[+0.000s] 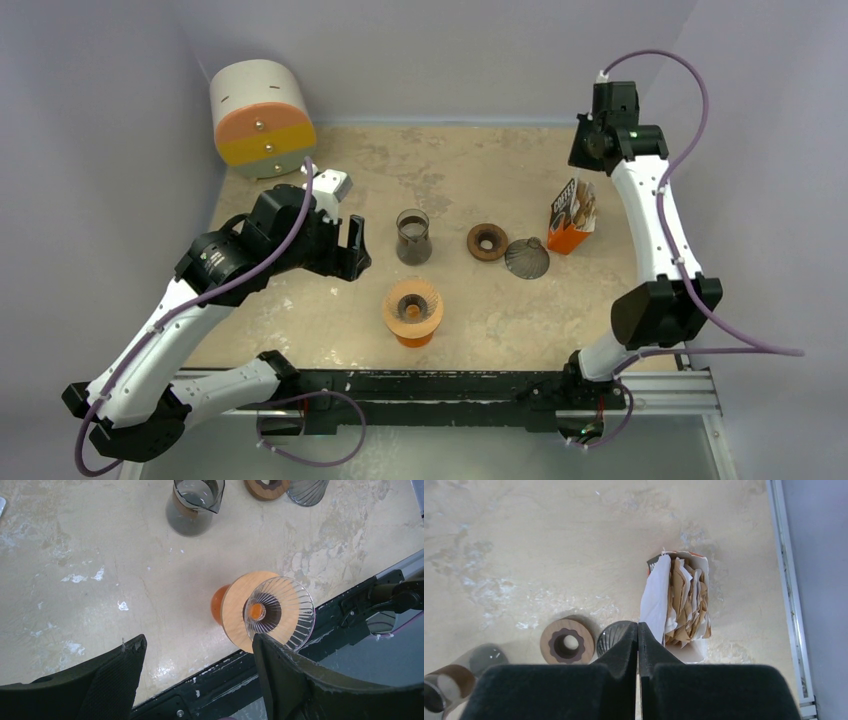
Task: Place the coffee filter in the dripper
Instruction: Pick up the coffee filter from the coffee filter holder.
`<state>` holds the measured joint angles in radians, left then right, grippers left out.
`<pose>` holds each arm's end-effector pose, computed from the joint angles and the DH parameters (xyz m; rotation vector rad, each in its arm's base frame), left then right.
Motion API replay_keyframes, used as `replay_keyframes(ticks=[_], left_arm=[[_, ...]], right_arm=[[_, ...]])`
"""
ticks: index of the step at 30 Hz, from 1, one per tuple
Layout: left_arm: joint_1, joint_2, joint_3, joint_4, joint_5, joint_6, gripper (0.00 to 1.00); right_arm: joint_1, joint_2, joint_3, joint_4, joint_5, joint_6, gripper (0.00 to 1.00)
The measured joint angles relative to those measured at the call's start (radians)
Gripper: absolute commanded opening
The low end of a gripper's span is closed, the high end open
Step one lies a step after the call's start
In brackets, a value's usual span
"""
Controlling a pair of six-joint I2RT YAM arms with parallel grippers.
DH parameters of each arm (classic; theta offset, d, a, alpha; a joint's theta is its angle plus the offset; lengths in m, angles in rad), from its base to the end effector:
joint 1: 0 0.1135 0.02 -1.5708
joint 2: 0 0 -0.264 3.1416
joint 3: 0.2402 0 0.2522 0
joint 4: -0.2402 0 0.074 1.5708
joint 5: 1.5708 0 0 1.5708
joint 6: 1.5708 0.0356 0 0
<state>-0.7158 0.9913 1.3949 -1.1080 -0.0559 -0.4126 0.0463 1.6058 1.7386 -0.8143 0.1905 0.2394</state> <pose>0.1225 -0.1039 0.4148 0.3221 2.3076 -0.5212 0.3487 0.0094 0.4006 0.3169 2.2158 -0.0598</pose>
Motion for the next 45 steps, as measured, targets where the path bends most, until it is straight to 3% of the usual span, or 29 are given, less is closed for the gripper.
replay_keyframes(ticks=[9, 18, 29, 40, 45], left_arm=[[0.0, 0.007, 0.0, 0.0, 0.0, -0.015, 0.77], [0.0, 0.007, 0.005, -0.001, -0.005, -0.023, 0.8], [0.0, 0.021, 0.057, 0.004, -0.013, -0.023, 0.93], [0.0, 0.042, 0.131, 0.009, -0.002, -0.014, 0.94], [0.0, 0.043, 0.18, 0.01, 0.018, 0.007, 0.94]], right_arm=[[0.026, -0.056, 0.051, -0.02, -0.008, -0.006, 0.0], [0.087, -0.077, 0.051, -0.019, -0.109, -0.019, 0.0], [0.116, -0.272, 0.004, 0.069, -0.44, -0.022, 0.0], [0.127, -0.372, -0.116, 0.196, -0.856, -0.028, 0.0], [0.193, -0.398, -0.145, 0.238, -1.012, -0.094, 0.0]])
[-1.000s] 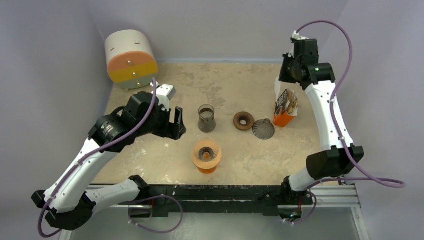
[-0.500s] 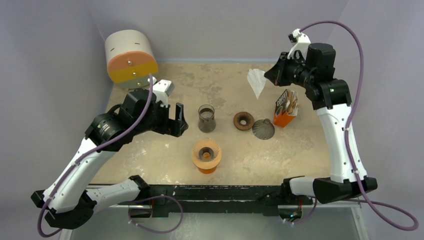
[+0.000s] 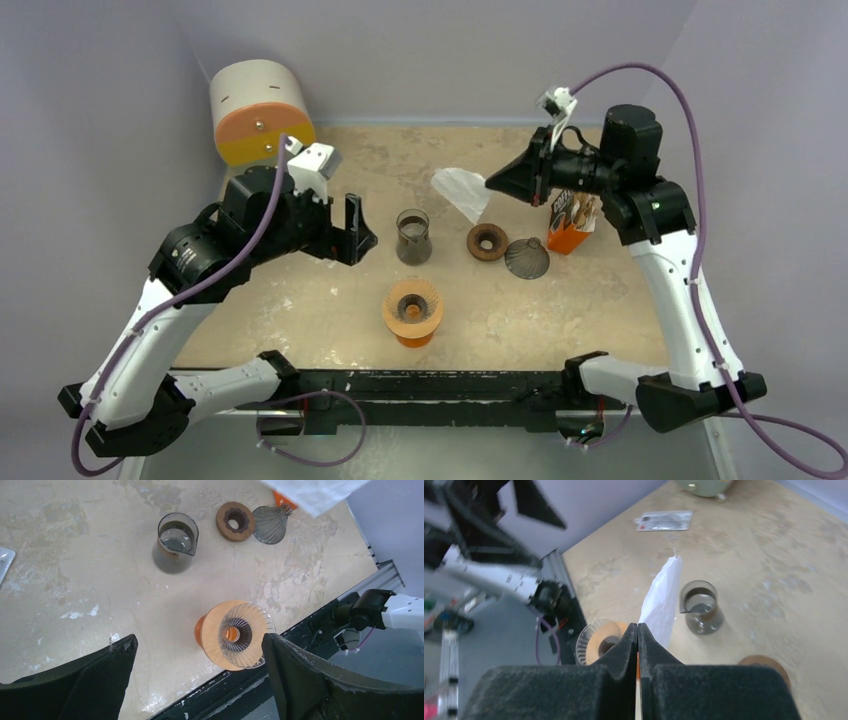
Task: Place the coffee filter in the dripper
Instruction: Pick up the coffee filter from the coffee filter holder.
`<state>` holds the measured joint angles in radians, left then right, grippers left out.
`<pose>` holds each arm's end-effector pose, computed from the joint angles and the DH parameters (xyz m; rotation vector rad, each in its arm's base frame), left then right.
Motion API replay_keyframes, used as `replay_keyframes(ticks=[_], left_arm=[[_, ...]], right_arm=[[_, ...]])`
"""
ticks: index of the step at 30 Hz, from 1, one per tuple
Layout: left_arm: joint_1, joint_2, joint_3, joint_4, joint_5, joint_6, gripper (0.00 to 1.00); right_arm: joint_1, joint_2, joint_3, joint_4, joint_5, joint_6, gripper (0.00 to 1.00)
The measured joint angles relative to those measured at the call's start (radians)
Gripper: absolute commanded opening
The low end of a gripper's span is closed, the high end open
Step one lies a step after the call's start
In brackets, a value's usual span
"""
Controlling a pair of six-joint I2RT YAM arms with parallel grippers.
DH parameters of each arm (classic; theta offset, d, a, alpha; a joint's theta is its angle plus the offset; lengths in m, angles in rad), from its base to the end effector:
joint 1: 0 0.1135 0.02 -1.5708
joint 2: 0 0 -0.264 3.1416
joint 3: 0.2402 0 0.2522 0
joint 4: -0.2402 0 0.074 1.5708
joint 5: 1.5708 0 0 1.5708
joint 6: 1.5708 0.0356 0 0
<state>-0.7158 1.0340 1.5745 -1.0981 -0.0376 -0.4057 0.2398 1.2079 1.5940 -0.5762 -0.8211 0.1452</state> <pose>0.1195 -0.1021 0.4599 0.3159 2.1690 -0.6119 0.2144 0.0792 0.4896 -0.6905 1.6684 0.9944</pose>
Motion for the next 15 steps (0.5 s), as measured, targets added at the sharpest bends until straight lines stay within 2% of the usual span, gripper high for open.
replay_keyframes(ticks=[7, 15], left_arm=[[0.0, -0.019, 0.053, 0.005, 0.014, 0.044, 0.94], [0.0, -0.058, 0.09, 0.016, 0.043, 0.062, 0.95]], right_arm=[[0.167, -0.079, -0.108, 0.043, -0.082, -0.265, 0.0], [0.206, -0.229, -0.267, 0.158, -0.144, -0.632, 0.0]])
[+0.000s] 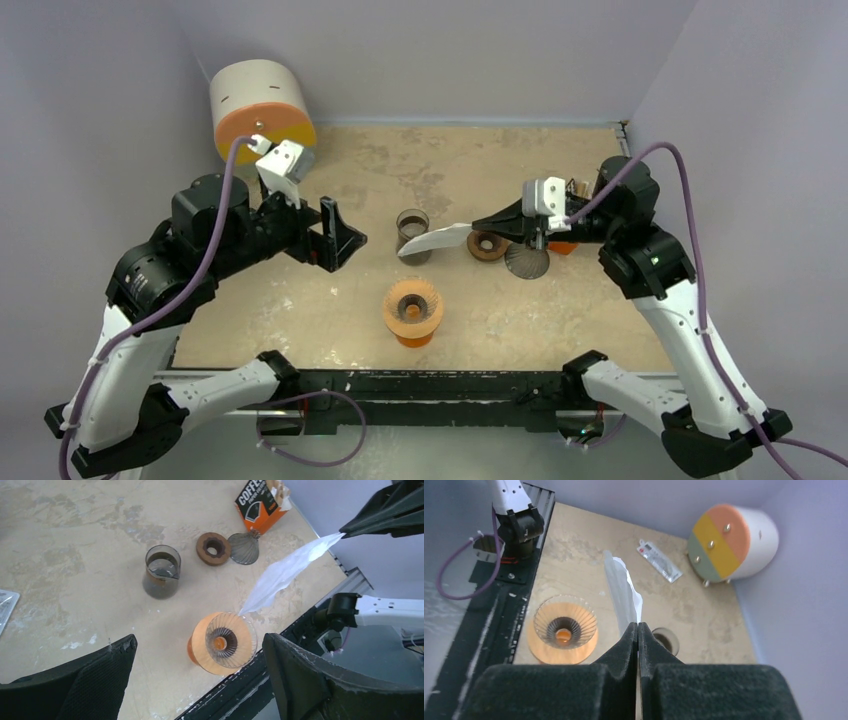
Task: Place the coffee filter in the dripper
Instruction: Pick up the coffee filter from the coffee filter holder, then place the coffee filter in the coffee dripper.
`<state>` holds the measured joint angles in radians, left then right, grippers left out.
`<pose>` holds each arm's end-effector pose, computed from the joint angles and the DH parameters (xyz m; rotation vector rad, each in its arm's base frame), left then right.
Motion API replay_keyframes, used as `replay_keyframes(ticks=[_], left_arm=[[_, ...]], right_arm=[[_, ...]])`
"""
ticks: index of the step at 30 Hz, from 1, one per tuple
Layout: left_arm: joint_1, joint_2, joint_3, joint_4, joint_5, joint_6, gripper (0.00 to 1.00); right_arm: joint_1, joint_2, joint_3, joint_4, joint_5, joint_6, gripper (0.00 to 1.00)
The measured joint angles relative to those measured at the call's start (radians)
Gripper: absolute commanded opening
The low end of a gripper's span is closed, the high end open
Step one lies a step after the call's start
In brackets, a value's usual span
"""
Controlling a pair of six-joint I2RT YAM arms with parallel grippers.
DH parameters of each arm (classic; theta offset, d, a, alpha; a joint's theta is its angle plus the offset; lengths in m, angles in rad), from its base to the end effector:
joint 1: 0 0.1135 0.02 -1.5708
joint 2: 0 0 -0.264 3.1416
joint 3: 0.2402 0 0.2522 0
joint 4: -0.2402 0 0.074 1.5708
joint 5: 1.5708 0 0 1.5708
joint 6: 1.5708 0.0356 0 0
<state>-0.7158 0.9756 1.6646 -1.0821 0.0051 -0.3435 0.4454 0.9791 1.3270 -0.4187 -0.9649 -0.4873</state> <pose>0.0936 -0.0816 0.4922 0.3792 1.9947 -0.6896 0.1468 0.1025 0.4659 -1.3246 1.0081 0.7541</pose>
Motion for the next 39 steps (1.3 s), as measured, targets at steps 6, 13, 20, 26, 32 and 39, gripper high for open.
replay_keyframes(ticks=[6, 13, 20, 26, 32, 39], left_arm=[[0.0, 0.003, 0.004, 0.033, 0.13, 0.014, 0.95], [0.0, 0.063, 0.023, 0.067, 0.278, 0.023, 0.93], [0.0, 0.117, 0.033, 0.083, 0.389, 0.023, 0.91], [0.0, 0.177, 0.085, 0.102, 0.441, 0.021, 0.9], [0.0, 0.223, 0.121, 0.112, 0.483, 0.018, 0.87], [0.0, 0.231, 0.127, 0.105, 0.496, 0.027, 0.86]], right_arm=[[0.006, 0.014, -0.008, 0.046, -0.111, -0.184, 0.0], [0.009, 0.067, -0.007, 0.09, -0.229, -0.24, 0.0], [0.02, 0.094, 0.008, 0.13, -0.336, -0.239, 0.0], [0.036, 0.114, 0.032, 0.143, -0.375, -0.231, 0.0], [0.058, 0.137, 0.044, 0.144, -0.384, -0.227, 0.0], [0.061, 0.146, 0.047, 0.145, -0.379, -0.204, 0.0]])
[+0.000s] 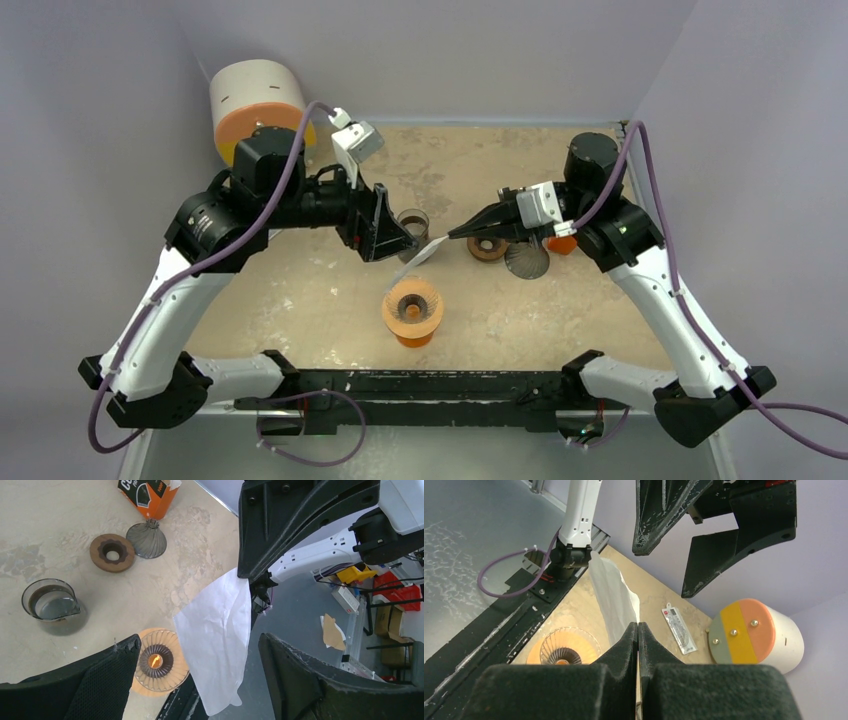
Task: Place the coffee filter in the dripper
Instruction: Place the coffee filter in the coffee dripper.
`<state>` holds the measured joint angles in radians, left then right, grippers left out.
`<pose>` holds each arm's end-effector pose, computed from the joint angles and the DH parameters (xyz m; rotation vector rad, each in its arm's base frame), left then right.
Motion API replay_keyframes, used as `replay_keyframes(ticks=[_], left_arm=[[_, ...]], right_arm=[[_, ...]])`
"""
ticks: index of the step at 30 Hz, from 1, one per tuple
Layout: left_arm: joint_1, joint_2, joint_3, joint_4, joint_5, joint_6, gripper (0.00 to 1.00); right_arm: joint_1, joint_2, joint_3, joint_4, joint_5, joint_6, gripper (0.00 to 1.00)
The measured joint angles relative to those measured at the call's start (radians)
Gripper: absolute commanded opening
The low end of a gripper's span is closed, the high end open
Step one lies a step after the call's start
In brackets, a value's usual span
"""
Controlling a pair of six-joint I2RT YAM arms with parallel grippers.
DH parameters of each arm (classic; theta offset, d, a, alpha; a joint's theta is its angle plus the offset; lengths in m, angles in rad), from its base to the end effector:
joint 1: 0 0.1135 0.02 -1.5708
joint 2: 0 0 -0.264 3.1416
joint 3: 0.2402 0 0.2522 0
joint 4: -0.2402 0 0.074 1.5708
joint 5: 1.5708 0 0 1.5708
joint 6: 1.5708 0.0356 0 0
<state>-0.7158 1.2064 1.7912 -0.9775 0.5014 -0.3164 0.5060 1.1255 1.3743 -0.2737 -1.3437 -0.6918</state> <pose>0.1353 -0.1404 0.5052 0.7579 1.9588 -1.1437 0.1677 0.1326 0.4682 -1.5738 0.5079 0.9164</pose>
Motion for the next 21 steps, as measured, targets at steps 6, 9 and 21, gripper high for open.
replay_keyframes(ticks=[6, 9, 21], left_arm=[[0.0, -0.054, -0.015, -0.042, -0.038, 0.026, 0.85], [0.0, -0.077, -0.025, -0.057, -0.042, 0.035, 0.85], [0.0, -0.089, -0.105, -0.091, -0.037, 0.077, 0.83]], right_arm=[[0.0, 0.0, 0.0, 0.002, 0.016, 0.011, 0.0], [0.0, -0.001, 0.0, 0.003, 0.018, 0.017, 0.0], [0.0, -0.001, 0.0, 0.022, 0.043, 0.045, 0.0]])
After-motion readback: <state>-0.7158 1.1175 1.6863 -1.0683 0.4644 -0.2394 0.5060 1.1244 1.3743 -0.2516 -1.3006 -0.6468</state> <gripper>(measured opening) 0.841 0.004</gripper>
